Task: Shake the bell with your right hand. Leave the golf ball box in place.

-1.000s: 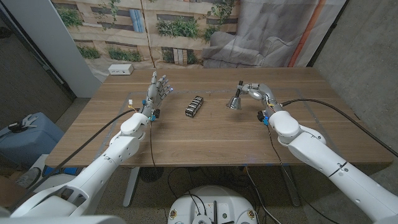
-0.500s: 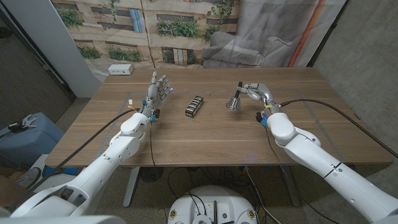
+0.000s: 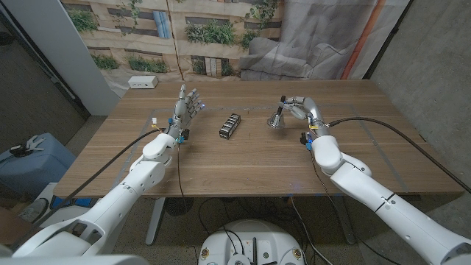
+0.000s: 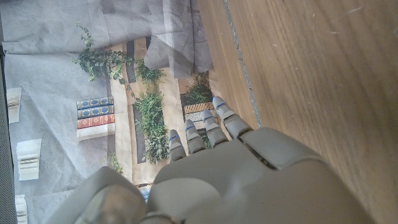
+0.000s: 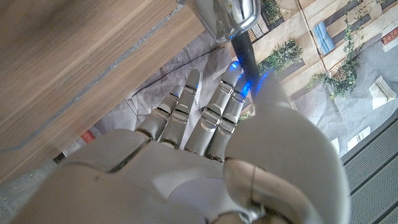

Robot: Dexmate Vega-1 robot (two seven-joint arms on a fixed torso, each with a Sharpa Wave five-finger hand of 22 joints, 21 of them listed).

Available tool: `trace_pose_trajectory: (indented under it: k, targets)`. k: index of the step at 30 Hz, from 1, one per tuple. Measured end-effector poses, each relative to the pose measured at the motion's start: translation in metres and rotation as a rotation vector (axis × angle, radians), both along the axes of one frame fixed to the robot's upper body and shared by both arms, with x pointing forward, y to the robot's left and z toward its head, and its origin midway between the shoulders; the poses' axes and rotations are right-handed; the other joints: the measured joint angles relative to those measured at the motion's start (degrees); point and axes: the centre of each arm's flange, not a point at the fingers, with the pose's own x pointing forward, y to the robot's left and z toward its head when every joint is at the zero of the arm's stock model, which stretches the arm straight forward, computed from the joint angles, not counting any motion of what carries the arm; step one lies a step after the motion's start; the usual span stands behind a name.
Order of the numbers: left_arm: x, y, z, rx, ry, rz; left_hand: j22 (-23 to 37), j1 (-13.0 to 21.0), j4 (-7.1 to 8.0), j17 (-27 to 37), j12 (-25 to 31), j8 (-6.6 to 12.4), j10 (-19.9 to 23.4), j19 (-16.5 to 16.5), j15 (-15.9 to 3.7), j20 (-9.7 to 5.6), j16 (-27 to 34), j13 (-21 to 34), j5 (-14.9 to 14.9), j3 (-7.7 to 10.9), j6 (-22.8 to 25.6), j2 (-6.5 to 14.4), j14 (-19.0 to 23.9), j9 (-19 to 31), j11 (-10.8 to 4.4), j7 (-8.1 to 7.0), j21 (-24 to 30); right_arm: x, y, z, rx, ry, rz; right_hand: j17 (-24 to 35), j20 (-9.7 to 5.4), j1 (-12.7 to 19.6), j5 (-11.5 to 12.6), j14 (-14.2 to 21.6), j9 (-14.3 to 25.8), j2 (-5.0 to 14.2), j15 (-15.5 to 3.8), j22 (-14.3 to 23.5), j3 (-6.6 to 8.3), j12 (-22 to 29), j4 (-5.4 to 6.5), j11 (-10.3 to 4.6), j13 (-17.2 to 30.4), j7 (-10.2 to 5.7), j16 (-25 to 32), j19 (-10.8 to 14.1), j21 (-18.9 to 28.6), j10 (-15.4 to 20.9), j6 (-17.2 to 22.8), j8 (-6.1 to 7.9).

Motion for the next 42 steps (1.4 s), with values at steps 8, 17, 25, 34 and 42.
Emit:
trace_pose_trajectory:
  k: [8,17,25,34,42]
  targets:
    - [0.000,0.000,0.000,0.000,0.000,0.000,0.0,0.0,0.00,0.0,0.0,0.00,0.0,0.0,0.00,0.00,0.0,0.0,0.0,0.00,0.0,0.0,0.0,0.0,0.00,0.00,0.0,0.002,0.002,0.000,-0.023,-0.027,-0.026,0.4,0.00,1.3,-0.1,-0.2,0.2,-0.36,0.22,0.0,0.00,0.0,0.00,-0.11,0.1,-0.29,0.0,0.0,0.0,-0.5,-0.3,0.00]
    - [0.000,0.000,0.000,0.000,0.000,0.000,0.0,0.0,0.00,0.0,0.0,0.00,0.0,0.0,0.00,0.00,0.0,0.0,0.0,0.00,0.0,0.0,0.0,0.0,0.00,0.00,0.0,0.002,0.003,0.000,-0.045,-0.060,-0.051,0.8,0.00,2.1,-0.2,-0.4,0.5,-0.29,0.01,0.0,0.00,0.0,0.00,-0.11,0.1,-0.59,0.5,0.0,0.0,-0.9,-0.6,-0.37]
    - [0.000,0.000,0.000,0.000,0.000,0.000,0.0,0.0,0.00,0.0,0.0,0.00,0.0,0.0,0.00,0.00,0.0,0.0,0.0,0.00,0.0,0.0,0.0,0.0,0.00,0.00,0.0,0.006,0.005,-0.004,-0.063,-0.071,-0.071,1.1,0.00,3.2,-0.2,-0.4,0.5,-0.81,0.01,0.0,-0.01,0.0,0.01,-0.11,0.2,-0.58,1.0,0.0,0.0,-0.9,-0.6,-0.43]
    - [0.000,0.000,0.000,0.000,0.000,-0.001,0.0,0.0,0.00,0.0,0.0,0.00,0.0,0.0,0.00,0.00,0.0,0.0,0.0,0.00,0.0,0.0,0.0,0.0,0.00,0.00,0.0,0.010,0.007,-0.007,-0.089,-0.076,-0.092,1.1,-0.22,3.2,-0.2,-0.4,0.5,-0.81,0.01,0.0,-0.18,-0.2,0.18,0.00,0.1,-0.57,1.1,0.2,0.0,-1.4,-0.6,-0.45]
    - [0.000,0.000,0.000,0.000,0.000,-0.001,0.0,0.0,0.00,0.0,0.0,0.00,0.0,0.0,0.00,0.00,0.0,0.0,0.0,0.00,0.0,0.0,0.0,0.0,0.00,0.00,0.0,0.014,0.008,-0.012,-0.108,-0.066,-0.109,1.1,-0.22,3.3,-0.2,-0.4,0.5,-0.71,0.01,0.0,-0.18,-0.2,0.18,0.00,0.2,-0.57,1.1,0.2,0.0,-1.4,-0.6,-0.59]
